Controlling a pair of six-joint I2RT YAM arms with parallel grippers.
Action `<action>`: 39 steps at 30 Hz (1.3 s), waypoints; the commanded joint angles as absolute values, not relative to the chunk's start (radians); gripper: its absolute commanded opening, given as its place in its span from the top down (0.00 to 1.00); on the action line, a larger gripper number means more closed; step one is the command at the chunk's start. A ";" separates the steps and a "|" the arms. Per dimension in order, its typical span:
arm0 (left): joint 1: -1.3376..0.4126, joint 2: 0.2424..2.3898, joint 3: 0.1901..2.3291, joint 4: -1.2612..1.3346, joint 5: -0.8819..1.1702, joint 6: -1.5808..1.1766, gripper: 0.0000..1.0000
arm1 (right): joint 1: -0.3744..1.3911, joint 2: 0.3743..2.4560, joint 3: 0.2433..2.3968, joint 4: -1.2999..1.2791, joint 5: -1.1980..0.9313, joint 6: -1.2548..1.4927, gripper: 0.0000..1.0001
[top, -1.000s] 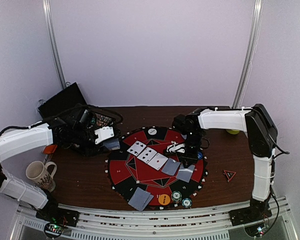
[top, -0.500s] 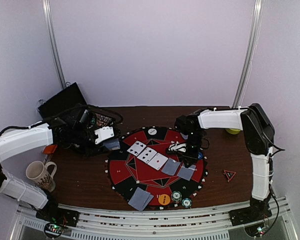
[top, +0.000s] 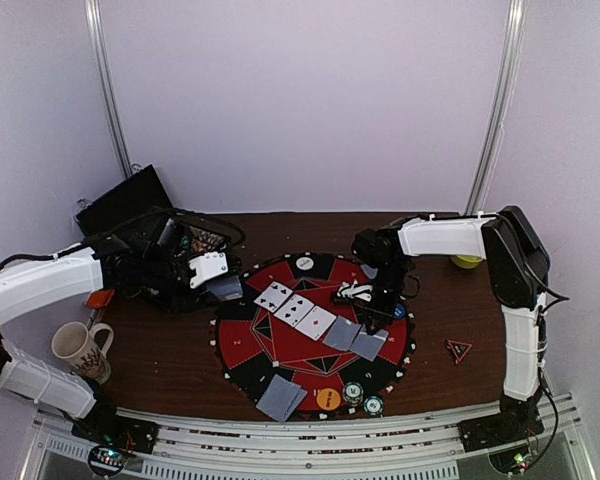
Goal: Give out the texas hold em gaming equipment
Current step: Place the poker card in the community card area, then place the face-down deck piles at the center of the board.
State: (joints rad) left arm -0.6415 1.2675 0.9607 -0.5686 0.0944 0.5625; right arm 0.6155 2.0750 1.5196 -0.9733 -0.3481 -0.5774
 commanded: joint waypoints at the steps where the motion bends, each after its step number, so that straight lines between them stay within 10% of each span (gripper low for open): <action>1: -0.647 1.238 0.964 -0.519 0.109 0.552 0.53 | 0.611 2.090 1.506 -0.991 -0.371 -0.595 0.99; 17: -0.712 1.357 1.005 -0.532 0.112 0.164 0.53 | 0.613 2.000 1.512 -0.982 -0.188 -0.526 0.59; 39: -0.600 1.237 0.669 -0.444 -0.180 -0.397 0.47 | 0.614 1.642 1.435 -0.806 -0.067 -0.419 0.55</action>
